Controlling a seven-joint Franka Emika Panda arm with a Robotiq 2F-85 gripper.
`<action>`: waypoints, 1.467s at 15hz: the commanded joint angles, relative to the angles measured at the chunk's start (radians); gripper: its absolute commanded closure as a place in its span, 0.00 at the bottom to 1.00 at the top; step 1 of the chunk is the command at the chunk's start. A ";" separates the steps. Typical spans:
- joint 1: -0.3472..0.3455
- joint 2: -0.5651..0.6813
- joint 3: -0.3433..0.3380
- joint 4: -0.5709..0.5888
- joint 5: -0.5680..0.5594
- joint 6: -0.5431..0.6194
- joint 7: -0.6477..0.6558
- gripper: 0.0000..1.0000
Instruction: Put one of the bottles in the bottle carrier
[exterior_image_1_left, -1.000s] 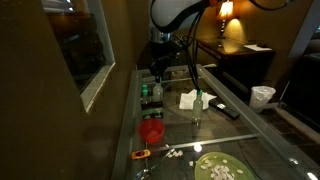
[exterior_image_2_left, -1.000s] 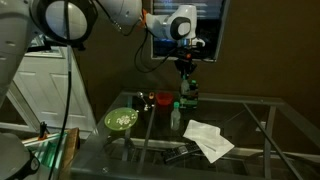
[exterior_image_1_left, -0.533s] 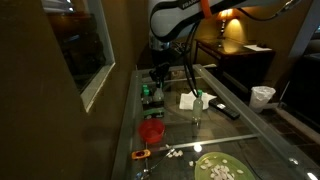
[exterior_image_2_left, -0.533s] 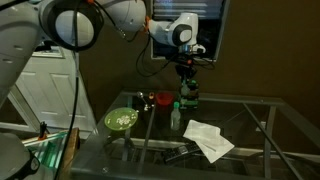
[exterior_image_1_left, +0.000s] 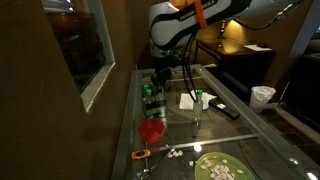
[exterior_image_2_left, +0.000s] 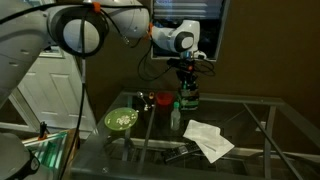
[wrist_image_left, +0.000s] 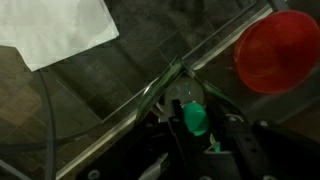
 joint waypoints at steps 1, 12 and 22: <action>-0.006 0.028 -0.002 0.048 0.013 -0.042 -0.004 0.93; -0.004 -0.038 0.010 0.008 0.011 -0.039 -0.026 0.12; -0.058 -0.409 0.015 -0.319 0.017 0.005 -0.085 0.00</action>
